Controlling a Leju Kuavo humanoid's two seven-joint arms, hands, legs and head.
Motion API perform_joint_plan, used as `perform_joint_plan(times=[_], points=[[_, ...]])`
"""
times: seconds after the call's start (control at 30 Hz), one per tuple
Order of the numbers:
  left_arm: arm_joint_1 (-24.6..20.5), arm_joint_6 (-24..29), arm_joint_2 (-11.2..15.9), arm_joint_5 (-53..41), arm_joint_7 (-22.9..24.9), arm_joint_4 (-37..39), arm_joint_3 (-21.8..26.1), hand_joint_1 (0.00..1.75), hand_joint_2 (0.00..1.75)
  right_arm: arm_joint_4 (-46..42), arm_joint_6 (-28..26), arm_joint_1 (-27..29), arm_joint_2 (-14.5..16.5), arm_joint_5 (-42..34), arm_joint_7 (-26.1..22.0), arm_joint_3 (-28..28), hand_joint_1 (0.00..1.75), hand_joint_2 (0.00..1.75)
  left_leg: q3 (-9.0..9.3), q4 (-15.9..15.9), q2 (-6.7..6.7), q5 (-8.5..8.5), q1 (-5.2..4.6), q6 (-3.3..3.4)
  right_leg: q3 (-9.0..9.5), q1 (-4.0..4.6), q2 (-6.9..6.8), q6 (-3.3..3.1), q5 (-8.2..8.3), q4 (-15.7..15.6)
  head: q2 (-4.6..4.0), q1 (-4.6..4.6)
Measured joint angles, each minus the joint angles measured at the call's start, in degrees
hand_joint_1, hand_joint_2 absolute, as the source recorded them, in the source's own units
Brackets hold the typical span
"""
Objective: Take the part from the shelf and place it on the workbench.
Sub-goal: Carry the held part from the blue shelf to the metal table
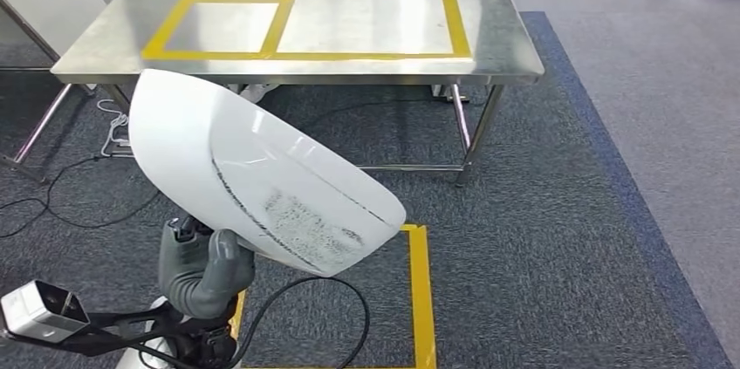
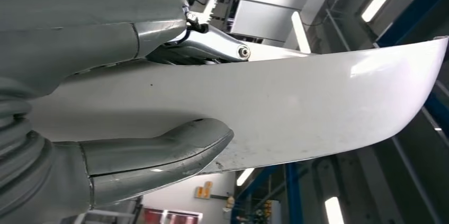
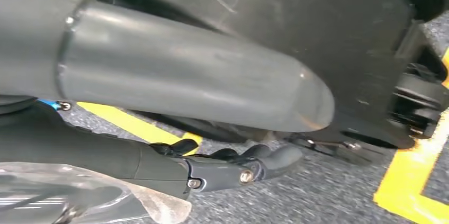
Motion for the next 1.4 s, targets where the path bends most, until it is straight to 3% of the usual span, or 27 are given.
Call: perform_joint_plan(times=[0.1, 0.17, 0.27, 0.3, 0.33, 0.37, 0.43, 0.47, 0.6, 0.67, 0.77, 0.8, 0.83, 0.87, 0.93, 0.97, 1.0, 1.1, 1.17, 1.2, 1.27, 1.3, 1.33, 1.37, 1.4], points=[[-0.08, 0.0, 0.01, 0.02, 0.03, 0.01, 0.01, 1.75, 1.75, -0.01, 0.07, -0.02, 0.02, 0.09, 0.01, -0.02, 0.0, 0.0, 0.38, 0.15, 0.08, -0.68, 0.01, -0.88, 0.8, -0.04, 0.0, -1.04, -0.97, -0.69, 0.0, -0.21], [-0.13, 0.0, 0.02, 0.01, 0.02, 0.01, 0.01, 1.75, 1.75, -0.01, 0.16, 0.0, 0.04, 0.11, -0.01, -0.02, 0.0, 0.0, -0.95, 3.49, 0.22, -2.26, 0.14, -1.56, 1.6, -0.28, -0.15, -1.72, -1.43, -0.95, 0.0, -0.41], [-0.11, 0.0, 0.12, 0.01, 0.02, 0.04, 0.01, 1.75, 1.75, 0.0, 0.22, 0.02, 0.05, 0.12, -0.02, -0.02, 0.0, 0.0, -7.65, 14.8, 0.28, -5.65, 0.36, -2.17, 2.77, -0.28, -0.28, -2.16, -2.48, -0.98, 0.0, -0.55], [-0.08, 0.0, 0.15, 0.01, 0.01, 0.07, 0.01, 1.75, 1.75, 0.0, 0.22, 0.04, 0.05, 0.12, -0.01, -0.02, 0.0, 0.0, -9.38, 16.87, 0.28, -5.35, 0.39, -2.19, 3.3, -0.28, -0.27, -2.14, -2.91, -0.98, 0.0, -0.55], [-0.07, 0.0, 0.16, 0.01, 0.01, 0.08, 0.01, 1.75, 1.75, 0.0, 0.22, 0.06, 0.04, 0.12, -0.01, -0.02, 0.0, 0.0, -10.12, 16.77, 0.28, -3.79, 0.39, -2.11, 3.93, -0.28, -0.23, -2.09, -3.36, -0.98, 0.0, -0.57], [-0.06, 0.0, 0.16, 0.01, 0.01, 0.09, 0.01, 1.75, 1.75, 0.0, 0.22, 0.07, 0.05, 0.12, -0.01, -0.02, 0.0, 0.0, -9.78, 14.38, 0.28, -1.13, 0.39, -1.92, 4.66, -0.28, -0.18, -2.02, -3.84, -0.98, 0.0, -0.56], [-0.06, 0.01, 0.17, 0.03, 0.01, 0.11, 0.01, 1.75, 1.75, 0.03, 0.25, 0.08, 0.07, 0.12, 0.01, -0.02, 0.0, 0.0, -7.87, 7.32, 0.42, 4.0, 0.15, -1.27, 5.63, -0.2, -0.13, -1.6, -4.87, -1.05, -0.01, -0.52], [-0.06, 0.02, 0.17, 0.05, 0.01, 0.13, 0.01, 1.75, 1.75, 0.04, 0.25, 0.06, 0.08, 0.12, 0.01, -0.02, 0.0, 0.0, -6.87, 4.36, 0.52, 5.0, -0.02, -0.91, 5.87, -0.16, -0.13, -1.27, -5.28, -1.08, -0.01, -0.51], [0.0, 0.05, 0.09, 0.08, 0.03, 0.2, -0.02, 1.75, 1.75, 0.06, 0.25, -0.21, 0.09, 0.12, 0.02, -0.02, 0.0, 0.0, -5.39, 1.35, 0.45, 3.9, -0.24, 0.08, 6.29, -0.16, -0.51, 0.06, -6.03, -1.76, 0.0, -0.34], [-0.05, 0.04, 0.0, 0.07, 0.02, 0.2, -0.03, 1.75, 1.75, 0.04, 0.25, -0.35, 0.09, 0.12, 0.04, -0.02, 0.0, 0.0, -4.41, 0.59, 0.39, 3.68, 0.06, 0.73, 5.37, -0.16, -0.41, 0.55, -7.44, 0.67, 0.0, -0.27], [-0.11, 0.05, -0.02, 0.07, 0.01, 0.28, -0.03, 1.75, 1.75, 0.03, 0.26, -0.33, 0.09, 0.12, 0.06, -0.02, 0.0, 0.0, -3.44, 0.36, 0.47, 2.85, 0.09, 1.43, -1.58, -0.22, -0.21, 0.94, -10.85, 11.49, 0.0, -0.08], [-0.1, 0.05, -0.02, 0.07, 0.01, 0.32, -0.03, 1.75, 1.75, 0.03, 0.26, -0.25, 0.08, 0.12, 0.09, -0.02, 0.0, 0.0, -3.05, 0.37, 0.39, 2.46, 0.06, 1.47, -3.72, -0.23, -0.2, 1.01, -10.79, 13.93, 0.0, -0.05], [-0.1, 0.06, -0.01, 0.07, 0.01, 0.35, -0.03, 1.75, 1.75, 0.03, 0.26, -0.17, 0.08, 0.12, 0.1, -0.02, 0.0, 0.0, -2.52, 0.37, 0.28, 2.01, 0.04, 1.47, -4.92, -0.22, -0.2, 1.03, -9.47, 14.29, 0.0, -0.01], [-0.09, 0.07, -0.01, 0.07, 0.01, 0.37, -0.03, 1.75, 1.75, 0.03, 0.25, -0.1, 0.08, 0.12, 0.13, -0.02, 0.0, 0.0, -1.81, 0.37, 0.17, 1.49, 0.03, 1.4, -4.98, -0.22, -0.2, 0.97, -6.96, 12.38, 0.0, 0.03], [-0.09, 0.08, -0.01, 0.07, 0.01, 0.42, -0.03, 1.75, 1.75, 0.04, 0.27, -0.02, 0.07, 0.11, 0.14, -0.03, 0.0, 0.0, -0.39, 0.33, 0.06, 0.33, 0.0, 1.07, -3.0, -0.15, -0.15, 0.68, -1.41, 5.23, 0.0, 0.11], [-0.11, 0.09, 0.0, 0.06, 0.01, 0.44, -0.04, 1.75, 1.75, 0.05, 0.29, -0.02, 0.07, 0.11, 0.15, -0.04, 0.0, 0.0, 0.02, 0.38, 0.05, -0.19, -0.07, 0.79, -1.7, -0.05, -0.12, 0.42, -0.07, 2.19, 0.0, 0.13], [-0.13, 0.11, 0.01, 0.05, 0.02, 0.47, -0.04, 1.75, 1.75, 0.06, 0.32, -0.03, 0.07, 0.11, 0.15, -0.04, 0.0, 0.0, 0.2, 0.36, 0.07, -0.56, -0.12, 0.5, -0.85, 0.08, -0.07, 0.11, 0.25, 0.52, 0.0, 0.14], [-0.19, 0.15, 0.02, 0.01, 0.03, 0.5, -0.04, 1.75, 1.75, 0.07, 0.34, -0.01, 0.08, 0.13, 0.15, -0.05, 0.0, 0.0, 0.62, 0.0, 0.13, -1.16, -0.15, -0.33, 0.2, 0.19, 0.0, -0.91, -0.73, -0.43, 0.01, -0.01], [-0.26, 0.14, 0.04, -0.01, 0.02, 0.49, -0.06, 1.75, 1.75, 0.05, 0.34, 0.06, 0.13, 0.15, 0.11, -0.07, 0.0, 0.0, 0.24, 1.85, 0.2, -2.22, -0.11, -0.95, 1.07, -0.1, -0.09, -1.56, -1.09, -0.94, 0.01, -0.17], [-0.29, 0.14, 0.07, -0.01, 0.01, 0.49, -0.07, 1.75, 1.75, 0.05, 0.35, 0.05, 0.15, 0.16, 0.09, -0.07, 0.0, 0.0, -1.04, 4.55, 0.24, -3.31, -0.01, -1.26, 1.59, -0.23, -0.15, -1.84, -1.36, -1.13, 0.01, -0.29], [-0.28, 0.16, 0.15, -0.02, 0.01, 0.51, -0.08, 1.75, 1.75, 0.05, 0.36, 0.0, 0.15, 0.18, 0.06, -0.08, 0.0, 0.0, -5.62, 12.3, 0.26, -5.67, 0.27, -1.76, 2.45, -0.25, -0.21, -2.17, -2.13, -1.2, 0.0, -0.43], [-0.25, 0.18, 0.19, -0.02, 0.01, 0.53, -0.08, 1.75, 1.75, 0.05, 0.35, 0.01, 0.14, 0.19, 0.06, -0.1, 0.0, 0.0, -7.77, 15.26, 0.27, -6.04, 0.39, -1.9, 2.95, -0.25, -0.19, -2.16, -2.57, -1.2, 0.0, -0.44], [-0.22, 0.2, 0.22, -0.02, 0.01, 0.54, -0.08, 1.75, 1.75, 0.05, 0.33, 0.03, 0.14, 0.2, 0.06, -0.14, 0.0, 0.0, -9.12, 16.42, 0.27, -5.32, 0.47, -1.94, 3.54, -0.25, -0.17, -2.12, -3.05, -1.2, 0.0, -0.42], [-0.2, 0.23, 0.24, -0.02, 0.01, 0.55, -0.09, 1.75, 1.75, 0.05, 0.32, 0.05, 0.14, 0.21, 0.07, -0.2, 0.0, 0.0, -9.41, 15.38, 0.28, -3.4, 0.52, -1.89, 4.26, -0.26, -0.12, -2.03, -3.54, -1.2, 0.0, -0.45], [-0.19, 0.25, 0.26, -0.04, 0.01, 0.55, -0.1, 1.75, 1.75, 0.05, 0.3, 0.08, 0.16, 0.2, 0.07, -0.26, 0.0, 0.0, -8.74, 12.33, 0.29, -0.5, 0.54, -1.75, 5.08, -0.26, -0.06, -1.9, -4.07, -1.2, 0.0, -0.44]])
